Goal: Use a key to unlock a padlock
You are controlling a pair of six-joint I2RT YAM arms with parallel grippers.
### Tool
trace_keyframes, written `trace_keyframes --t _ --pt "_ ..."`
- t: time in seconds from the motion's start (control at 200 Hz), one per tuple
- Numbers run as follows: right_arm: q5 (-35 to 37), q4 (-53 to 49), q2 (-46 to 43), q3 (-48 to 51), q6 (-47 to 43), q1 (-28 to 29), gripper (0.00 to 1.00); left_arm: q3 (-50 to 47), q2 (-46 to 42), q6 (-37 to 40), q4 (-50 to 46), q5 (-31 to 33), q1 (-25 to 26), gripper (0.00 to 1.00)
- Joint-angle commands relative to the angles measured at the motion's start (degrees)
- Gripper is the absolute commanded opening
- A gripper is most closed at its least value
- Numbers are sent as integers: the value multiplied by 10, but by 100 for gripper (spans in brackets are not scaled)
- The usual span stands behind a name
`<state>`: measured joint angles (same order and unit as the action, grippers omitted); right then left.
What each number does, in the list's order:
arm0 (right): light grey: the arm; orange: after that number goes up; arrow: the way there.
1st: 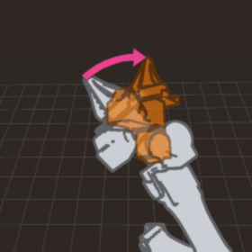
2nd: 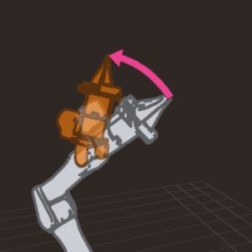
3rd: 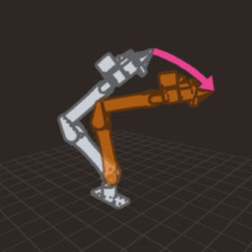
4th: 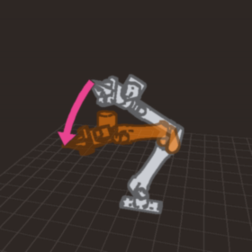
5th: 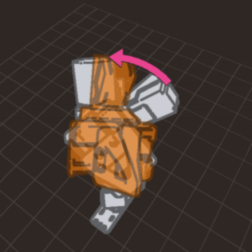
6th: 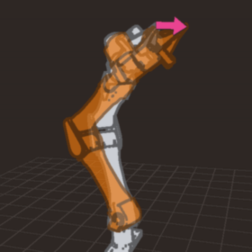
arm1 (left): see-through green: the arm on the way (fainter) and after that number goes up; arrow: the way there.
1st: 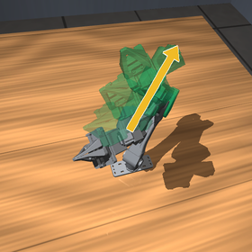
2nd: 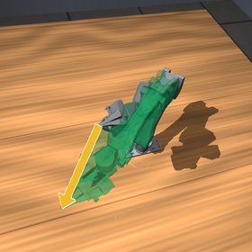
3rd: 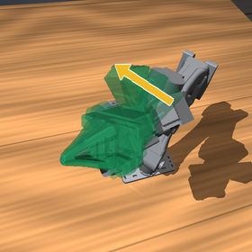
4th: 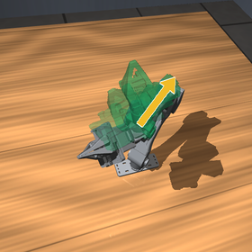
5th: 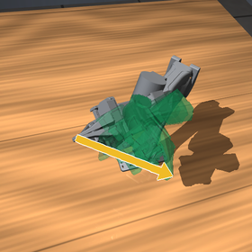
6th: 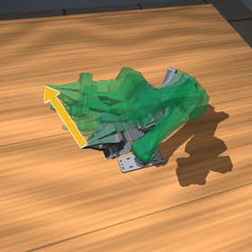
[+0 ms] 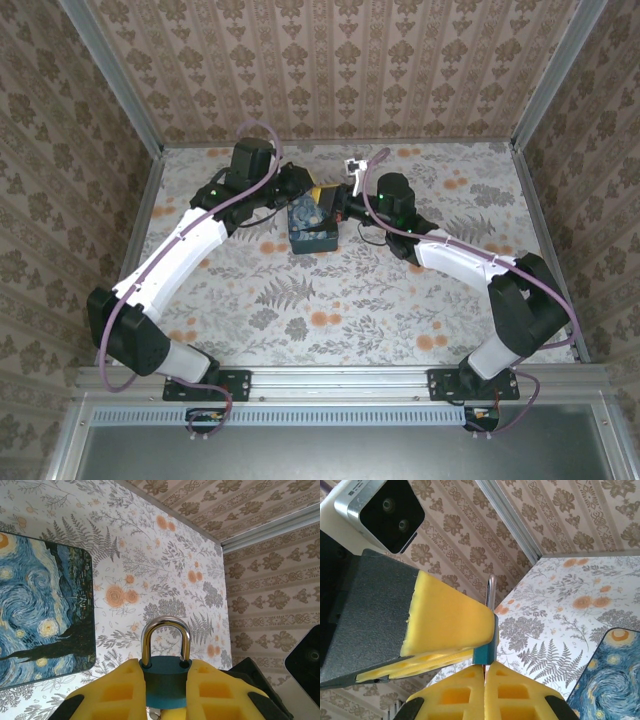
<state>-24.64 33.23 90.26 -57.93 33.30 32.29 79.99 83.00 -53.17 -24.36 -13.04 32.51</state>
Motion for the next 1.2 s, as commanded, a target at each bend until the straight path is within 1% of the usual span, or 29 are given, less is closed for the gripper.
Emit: trace_keyframes --t 0.0,0.135,0.47,0.61,0.72,0.8,0.82,0.92,1.06,1.195 --pt "-6 -46 -24 25 -48 7 0 -2 -12 -4 12 3 -14 10" --pt "6 -71 -43 43 -74 8 0 -6 -14 1 8 11 -17 10" --pt "2 -107 -54 53 -84 8 0 -18 -10 -1 18 16 -25 8" --pt "5 -151 -72 59 -87 -5 0 -28 -16 15 -5 18 -32 8" --pt "25 -184 -101 101 -69 -43 0 -75 -35 38 -27 33 -47 9" --pt "35 -210 -101 132 -20 -85 0 -129 -41 49 -37 24 -61 9" --pt "36 -221 -101 136 -6 -95 0 -145 -43 51 -38 23 -79 9" --pt "31 -263 -83 156 47 -132 0 -224 -50 63 -34 23 -103 9" --pt "4 -256 -28 169 83 -146 0 -288 -33 93 -27 24 -120 9" --pt "-28 -249 33 147 96 -146 0 -325 15 104 10 7 -127 10"
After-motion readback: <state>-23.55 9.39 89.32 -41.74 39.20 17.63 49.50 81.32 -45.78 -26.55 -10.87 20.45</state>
